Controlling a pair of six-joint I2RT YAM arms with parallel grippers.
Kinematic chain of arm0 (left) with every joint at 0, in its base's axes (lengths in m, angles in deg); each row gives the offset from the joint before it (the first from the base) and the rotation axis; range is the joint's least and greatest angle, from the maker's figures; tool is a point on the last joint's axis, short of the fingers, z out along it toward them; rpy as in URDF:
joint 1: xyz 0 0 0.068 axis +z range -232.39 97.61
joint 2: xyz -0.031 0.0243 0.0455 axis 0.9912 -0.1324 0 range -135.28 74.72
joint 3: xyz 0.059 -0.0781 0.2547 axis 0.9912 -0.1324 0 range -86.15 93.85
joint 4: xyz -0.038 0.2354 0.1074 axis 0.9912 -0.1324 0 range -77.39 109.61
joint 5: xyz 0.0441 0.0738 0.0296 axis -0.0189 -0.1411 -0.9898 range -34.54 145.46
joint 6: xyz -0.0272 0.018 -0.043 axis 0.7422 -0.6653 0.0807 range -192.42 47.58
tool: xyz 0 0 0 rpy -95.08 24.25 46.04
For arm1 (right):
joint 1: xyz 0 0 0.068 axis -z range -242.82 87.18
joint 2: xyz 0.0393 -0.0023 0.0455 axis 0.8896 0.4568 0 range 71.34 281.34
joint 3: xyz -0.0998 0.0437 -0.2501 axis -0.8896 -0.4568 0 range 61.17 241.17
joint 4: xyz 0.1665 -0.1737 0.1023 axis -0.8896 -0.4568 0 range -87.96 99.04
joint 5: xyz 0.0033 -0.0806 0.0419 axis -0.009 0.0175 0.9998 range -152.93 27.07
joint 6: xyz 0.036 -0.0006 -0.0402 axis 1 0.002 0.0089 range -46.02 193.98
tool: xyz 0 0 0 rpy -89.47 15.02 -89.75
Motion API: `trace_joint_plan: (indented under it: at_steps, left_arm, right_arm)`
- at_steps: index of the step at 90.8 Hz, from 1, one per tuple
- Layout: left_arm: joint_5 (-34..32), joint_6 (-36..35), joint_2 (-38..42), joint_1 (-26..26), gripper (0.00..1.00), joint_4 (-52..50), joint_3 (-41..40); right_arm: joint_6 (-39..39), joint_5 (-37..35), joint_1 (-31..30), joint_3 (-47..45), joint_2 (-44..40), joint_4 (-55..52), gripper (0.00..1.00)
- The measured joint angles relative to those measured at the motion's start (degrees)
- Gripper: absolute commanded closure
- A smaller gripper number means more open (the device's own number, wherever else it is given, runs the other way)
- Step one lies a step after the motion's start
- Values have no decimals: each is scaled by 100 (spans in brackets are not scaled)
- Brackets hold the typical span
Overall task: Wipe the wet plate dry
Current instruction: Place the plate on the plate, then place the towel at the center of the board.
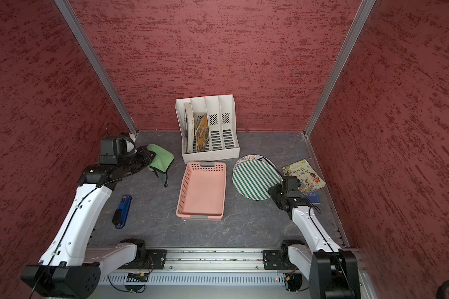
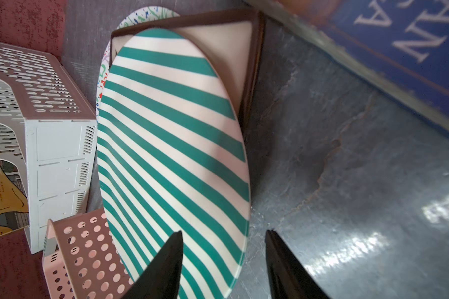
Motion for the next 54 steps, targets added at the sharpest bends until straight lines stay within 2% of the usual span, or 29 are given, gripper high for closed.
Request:
trace_joint_plan:
  at_steps: [16, 27, 32, 34, 40, 45, 50, 54]
  left_arm:
    - [-160, 72, -343, 15, 100, 190, -144]
    - [-332, 157, -914, 24, 85, 334, -205]
    - [-317, 114, -1226, 2, 75, 501, -282]
    - [-310, 127, -1342, -17, 68, 564, -308]
    - [-350, 66, -1733, -160, 35, 688, -363]
    - [-448, 4, -1952, -361, 12, 815, -448]
    - [-520, 9, -1982, -535, 2, 931, -619]
    - [-586, 57, -1902, -629, 0, 994, -782]
  right_arm:
    - [-181, -258, 0, 439, -474, -149, 15]
    - [-256, -282, 0, 776, -651, -155, 10]
    - [-356, -286, 0, 1008, -518, -151, 9]
    - [-396, -289, 0, 1102, -457, -146, 9]
    - [-579, -286, 0, 1397, -223, -146, 7]
    - [-767, -289, 0, 1665, -15, -164, 3]
    - [-940, -308, 0, 1947, 186, -199, 2]
    - [-1047, -345, 0, 2144, 313, -223, 1]
